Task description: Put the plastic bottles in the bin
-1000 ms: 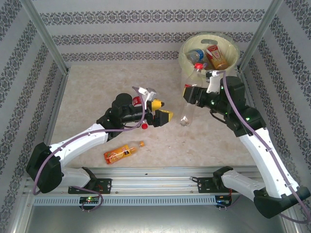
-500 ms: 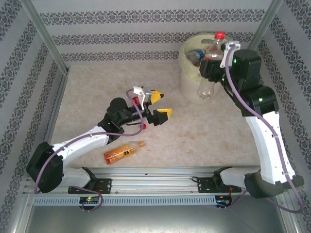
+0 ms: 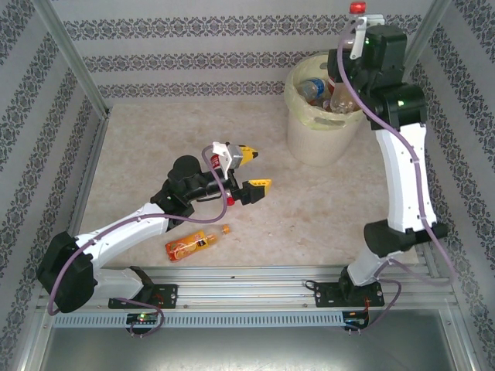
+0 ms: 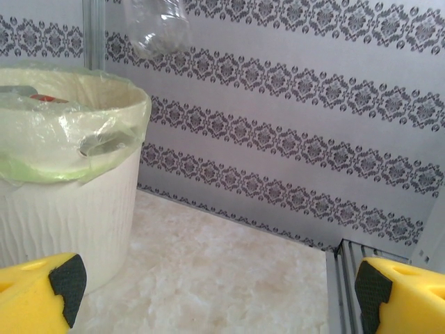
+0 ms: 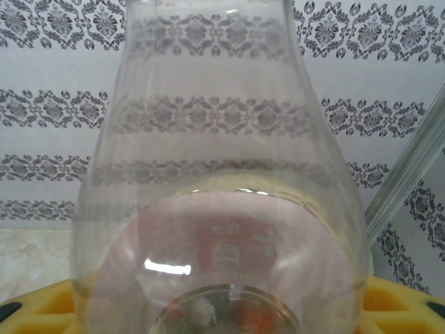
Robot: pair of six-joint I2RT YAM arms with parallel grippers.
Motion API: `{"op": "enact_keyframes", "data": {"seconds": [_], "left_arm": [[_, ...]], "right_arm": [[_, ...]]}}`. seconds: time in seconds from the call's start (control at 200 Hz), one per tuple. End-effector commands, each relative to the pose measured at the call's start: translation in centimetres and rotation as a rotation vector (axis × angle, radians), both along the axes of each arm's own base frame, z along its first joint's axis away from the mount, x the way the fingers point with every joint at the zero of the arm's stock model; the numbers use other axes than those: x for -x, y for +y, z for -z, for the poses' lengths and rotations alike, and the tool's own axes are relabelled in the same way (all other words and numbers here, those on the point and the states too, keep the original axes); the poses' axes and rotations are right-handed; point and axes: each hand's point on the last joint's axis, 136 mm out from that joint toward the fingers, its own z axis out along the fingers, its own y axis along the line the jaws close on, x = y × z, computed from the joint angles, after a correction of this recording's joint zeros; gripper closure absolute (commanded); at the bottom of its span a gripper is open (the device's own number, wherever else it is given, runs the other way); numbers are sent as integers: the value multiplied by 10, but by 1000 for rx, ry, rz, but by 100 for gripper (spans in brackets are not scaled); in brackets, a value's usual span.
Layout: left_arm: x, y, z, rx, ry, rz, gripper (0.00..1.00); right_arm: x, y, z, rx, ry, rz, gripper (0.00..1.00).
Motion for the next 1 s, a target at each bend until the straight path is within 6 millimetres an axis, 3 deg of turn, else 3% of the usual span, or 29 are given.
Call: {"op": "enact_keyframes", "data": {"seconds": [0.0,0.305,0.465,0.734,0.994], "left_arm": [[5,-3,-11,-13,-37,17,0],[3,-4,-3,-36,-30,13,0],[1,-5,1,-50,-25,12,0],[-1,-6,7,-71,-18,9,0],[-1,-6,5,-70,-24,7,0]], "right_arm": [[-15,-12,9,73,34,51,43],[-63,-27,45,133,112,97,43],[-78,-35,66,129,157,93,42],[-94,-40,107,154,261,95,42],[-97,-31,114,131,275,65,26]]}}
